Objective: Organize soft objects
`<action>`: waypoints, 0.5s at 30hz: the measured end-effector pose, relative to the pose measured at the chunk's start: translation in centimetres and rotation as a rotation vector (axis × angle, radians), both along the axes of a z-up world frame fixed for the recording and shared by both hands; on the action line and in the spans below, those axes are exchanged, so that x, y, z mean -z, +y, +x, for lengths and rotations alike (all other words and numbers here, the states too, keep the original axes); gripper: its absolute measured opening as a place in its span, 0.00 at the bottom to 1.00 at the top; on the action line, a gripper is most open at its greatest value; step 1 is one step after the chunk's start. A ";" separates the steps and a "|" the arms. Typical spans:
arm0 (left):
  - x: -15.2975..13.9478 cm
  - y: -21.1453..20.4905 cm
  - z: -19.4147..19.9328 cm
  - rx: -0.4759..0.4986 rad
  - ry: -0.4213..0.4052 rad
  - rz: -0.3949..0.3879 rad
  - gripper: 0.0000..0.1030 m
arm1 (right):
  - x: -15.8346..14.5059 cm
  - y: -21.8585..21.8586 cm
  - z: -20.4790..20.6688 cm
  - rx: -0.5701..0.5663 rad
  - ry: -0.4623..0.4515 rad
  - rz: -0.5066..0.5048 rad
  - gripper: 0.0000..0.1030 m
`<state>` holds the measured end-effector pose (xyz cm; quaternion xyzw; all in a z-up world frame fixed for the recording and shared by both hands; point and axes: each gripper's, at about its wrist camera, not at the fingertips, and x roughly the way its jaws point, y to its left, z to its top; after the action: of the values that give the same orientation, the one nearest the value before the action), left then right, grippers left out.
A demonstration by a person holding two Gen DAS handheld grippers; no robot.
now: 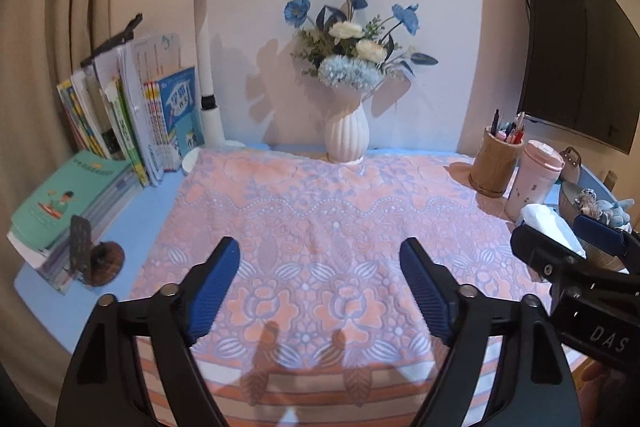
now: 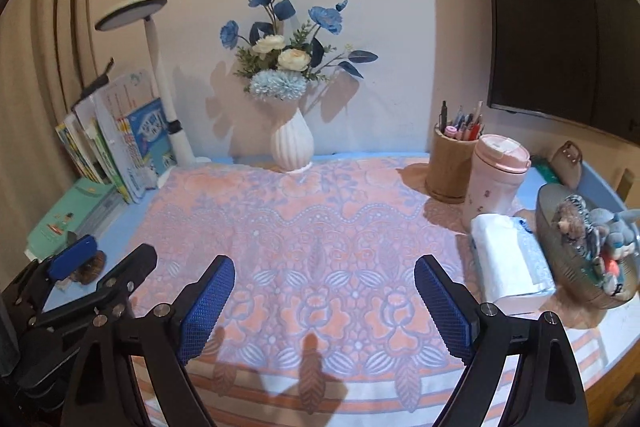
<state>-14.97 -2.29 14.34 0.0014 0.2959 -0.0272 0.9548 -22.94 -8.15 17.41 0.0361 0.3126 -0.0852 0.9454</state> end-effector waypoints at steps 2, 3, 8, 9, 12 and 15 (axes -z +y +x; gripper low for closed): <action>0.9 0.1 0.3 -0.004 0.022 0.006 0.79 | 0.7 0.1 0.4 -0.002 0.023 0.002 0.88; 1.2 0.0 0.5 0.000 0.031 0.008 0.78 | 1.1 0.3 0.7 -0.002 0.035 0.004 0.88; 1.4 0.3 0.7 -0.009 0.036 0.004 0.78 | 1.6 0.3 1.1 -0.005 0.047 0.016 0.88; 1.4 0.4 0.8 -0.007 0.038 -0.005 0.79 | 1.6 0.3 1.1 -0.004 0.046 0.013 0.88; 1.5 0.4 0.9 -0.008 0.046 -0.009 0.79 | 1.7 0.4 1.1 0.001 0.050 0.003 0.88; 1.7 0.2 1.0 -0.009 0.057 -0.009 0.79 | 1.9 0.2 1.1 0.004 0.058 0.010 0.88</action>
<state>-13.92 -2.14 12.69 -0.0052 0.3230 -0.0244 0.9461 -21.82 -7.96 15.51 0.0389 0.3403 -0.0863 0.9355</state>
